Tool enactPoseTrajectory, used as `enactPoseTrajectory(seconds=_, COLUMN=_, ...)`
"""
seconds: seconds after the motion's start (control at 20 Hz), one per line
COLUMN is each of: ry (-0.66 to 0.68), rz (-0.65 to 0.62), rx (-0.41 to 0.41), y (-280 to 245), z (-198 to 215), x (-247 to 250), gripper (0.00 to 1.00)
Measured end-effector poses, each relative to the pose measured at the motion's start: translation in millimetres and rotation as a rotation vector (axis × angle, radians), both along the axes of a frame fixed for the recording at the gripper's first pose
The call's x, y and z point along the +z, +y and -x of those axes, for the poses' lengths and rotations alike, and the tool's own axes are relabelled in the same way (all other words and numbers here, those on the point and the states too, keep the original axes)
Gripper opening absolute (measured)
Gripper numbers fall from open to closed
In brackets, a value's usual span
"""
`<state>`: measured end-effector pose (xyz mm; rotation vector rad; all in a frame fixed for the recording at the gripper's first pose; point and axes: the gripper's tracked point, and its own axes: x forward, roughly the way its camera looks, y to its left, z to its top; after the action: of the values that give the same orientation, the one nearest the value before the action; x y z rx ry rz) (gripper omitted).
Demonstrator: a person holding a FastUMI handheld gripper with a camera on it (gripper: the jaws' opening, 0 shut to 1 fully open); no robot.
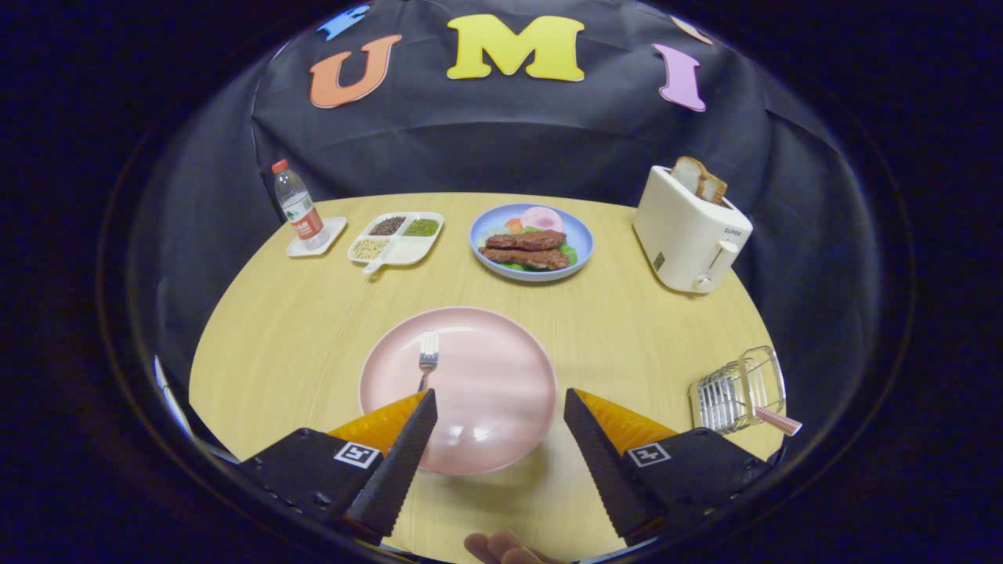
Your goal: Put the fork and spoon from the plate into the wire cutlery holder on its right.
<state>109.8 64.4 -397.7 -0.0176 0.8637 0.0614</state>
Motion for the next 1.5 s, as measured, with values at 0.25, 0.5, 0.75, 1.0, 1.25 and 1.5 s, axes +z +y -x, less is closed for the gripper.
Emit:
enactPoseTrajectory(seconds=0.25, ry=-0.018, rz=0.024, rx=0.015, y=36, z=-6, x=-33, gripper=0.98)
enactPoseTrajectory(seconds=0.5, ry=-0.022, rz=0.025, rx=-0.006, y=49, z=-18, x=-58, gripper=0.85)
enactPoseTrajectory(seconds=0.75, ry=-0.008, rz=0.013, rx=-0.041, y=56, z=-23, x=-72, gripper=0.72)
enactPoseTrajectory(seconds=1.0, ry=0.022, rz=0.035, rx=-0.056, y=59, z=-16, x=-82, gripper=0.25)
enactPoseTrajectory(seconds=1.25, ry=0.076, rz=0.034, rx=-0.035, y=65, z=-9, x=-81, gripper=0.04)
enactPoseTrajectory(seconds=1.5, ry=0.06, rz=0.024, rx=0.007, y=60, z=-1, x=-55, gripper=0.03)
